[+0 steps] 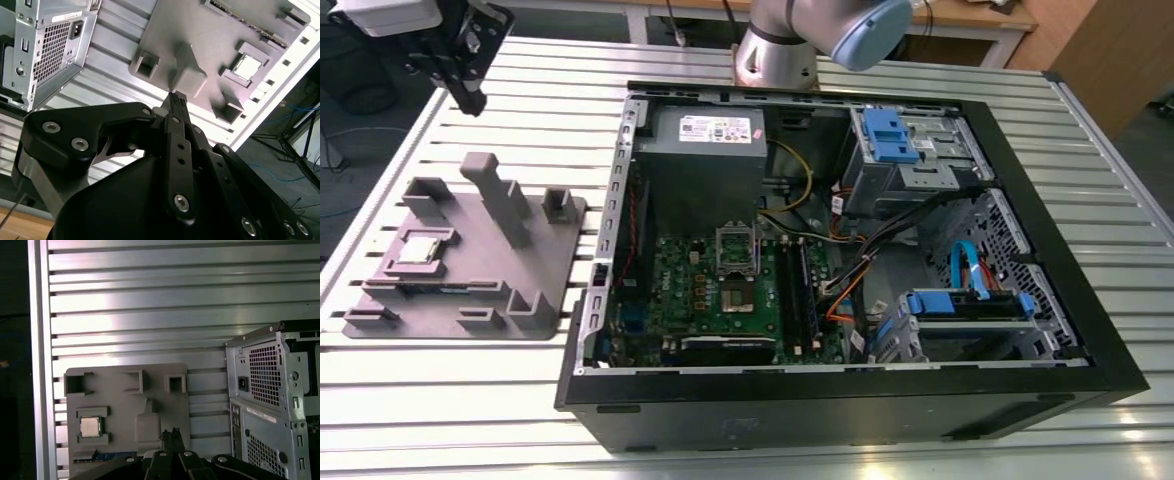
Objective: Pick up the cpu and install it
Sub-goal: 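Reach for the cpu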
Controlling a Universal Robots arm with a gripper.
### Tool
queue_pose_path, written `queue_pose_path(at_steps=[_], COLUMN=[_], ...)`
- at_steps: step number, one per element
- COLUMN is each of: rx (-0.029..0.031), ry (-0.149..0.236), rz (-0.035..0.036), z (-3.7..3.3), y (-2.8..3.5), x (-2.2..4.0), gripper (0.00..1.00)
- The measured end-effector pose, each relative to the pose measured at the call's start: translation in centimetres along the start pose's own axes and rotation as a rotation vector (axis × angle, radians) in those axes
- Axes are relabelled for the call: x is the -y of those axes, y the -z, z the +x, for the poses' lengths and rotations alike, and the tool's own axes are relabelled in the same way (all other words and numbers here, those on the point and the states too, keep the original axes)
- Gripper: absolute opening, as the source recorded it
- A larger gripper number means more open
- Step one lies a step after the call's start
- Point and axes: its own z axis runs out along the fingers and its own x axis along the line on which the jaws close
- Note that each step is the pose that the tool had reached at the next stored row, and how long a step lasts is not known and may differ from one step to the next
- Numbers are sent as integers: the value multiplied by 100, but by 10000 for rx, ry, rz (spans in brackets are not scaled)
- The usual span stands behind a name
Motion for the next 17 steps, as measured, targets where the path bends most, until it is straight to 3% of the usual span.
queue_pose_path(at_steps=[17], rx=[0], ry=[0], rz=[0], z=[293], y=[-35], x=[24], gripper=[11])
